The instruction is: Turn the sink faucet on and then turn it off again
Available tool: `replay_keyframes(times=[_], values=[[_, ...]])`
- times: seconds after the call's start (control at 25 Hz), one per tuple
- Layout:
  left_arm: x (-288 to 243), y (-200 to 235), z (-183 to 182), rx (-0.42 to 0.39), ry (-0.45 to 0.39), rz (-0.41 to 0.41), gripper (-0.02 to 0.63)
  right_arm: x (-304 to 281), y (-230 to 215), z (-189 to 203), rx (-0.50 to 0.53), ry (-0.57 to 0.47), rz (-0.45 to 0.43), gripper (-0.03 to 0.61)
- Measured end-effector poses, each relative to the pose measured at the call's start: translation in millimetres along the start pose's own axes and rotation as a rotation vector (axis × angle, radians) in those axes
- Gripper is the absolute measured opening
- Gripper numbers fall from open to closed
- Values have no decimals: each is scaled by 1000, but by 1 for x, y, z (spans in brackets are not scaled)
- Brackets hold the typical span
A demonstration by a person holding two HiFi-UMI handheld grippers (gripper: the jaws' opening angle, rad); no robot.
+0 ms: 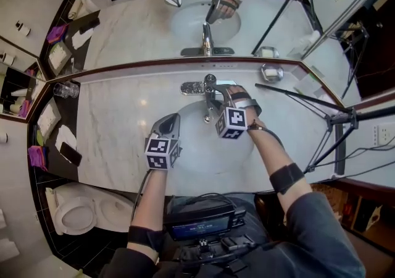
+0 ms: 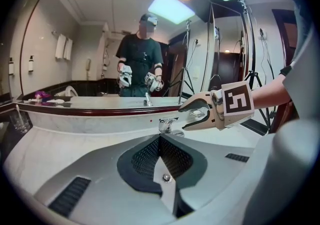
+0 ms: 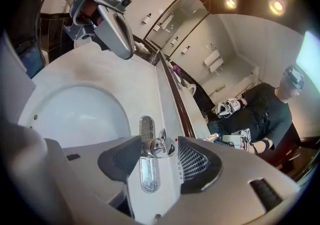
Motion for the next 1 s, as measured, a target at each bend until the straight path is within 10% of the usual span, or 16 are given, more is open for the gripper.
replay_keyframes(times=[1.0], values=[[-5, 1, 21, 34, 34, 0, 3, -25, 17, -9, 99, 43, -67, 138]])
Point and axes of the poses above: the fingertips, and each gripper's own axes: x backward along the fingers, y to its left, z out of its underside, the point moved 4 cm from there along x, backward along the fingers, and after that the axes turned 11 degrees about y, right-handed, at the moved point
